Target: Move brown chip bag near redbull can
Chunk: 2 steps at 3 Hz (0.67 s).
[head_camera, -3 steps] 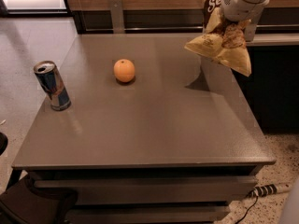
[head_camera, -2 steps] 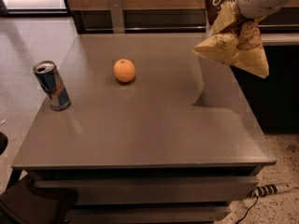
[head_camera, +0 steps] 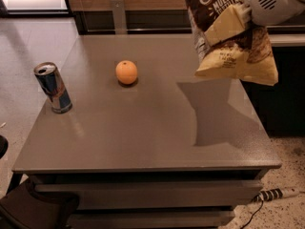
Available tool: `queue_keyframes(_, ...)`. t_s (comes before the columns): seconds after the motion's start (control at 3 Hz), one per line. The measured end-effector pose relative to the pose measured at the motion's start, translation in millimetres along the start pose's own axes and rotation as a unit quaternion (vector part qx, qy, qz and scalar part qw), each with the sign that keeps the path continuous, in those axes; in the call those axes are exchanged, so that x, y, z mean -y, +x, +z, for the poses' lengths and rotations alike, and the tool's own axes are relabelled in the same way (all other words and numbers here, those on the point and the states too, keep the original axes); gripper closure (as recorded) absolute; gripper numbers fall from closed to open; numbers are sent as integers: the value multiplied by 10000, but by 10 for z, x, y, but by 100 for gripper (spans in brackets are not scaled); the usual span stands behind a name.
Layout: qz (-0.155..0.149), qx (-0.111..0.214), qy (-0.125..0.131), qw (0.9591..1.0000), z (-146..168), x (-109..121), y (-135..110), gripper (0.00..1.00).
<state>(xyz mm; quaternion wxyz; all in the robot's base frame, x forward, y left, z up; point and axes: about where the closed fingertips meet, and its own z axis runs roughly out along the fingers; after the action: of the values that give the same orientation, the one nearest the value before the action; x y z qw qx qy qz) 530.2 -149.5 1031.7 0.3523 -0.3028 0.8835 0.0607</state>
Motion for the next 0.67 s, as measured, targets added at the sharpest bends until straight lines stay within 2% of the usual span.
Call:
queue_keyframes(0.33, -857, 208, -294, 9957, 74, -526, -5, 100)
queue_keyframes(0.67, -1689, 233, -494, 9841, 365, -956, -12, 100)
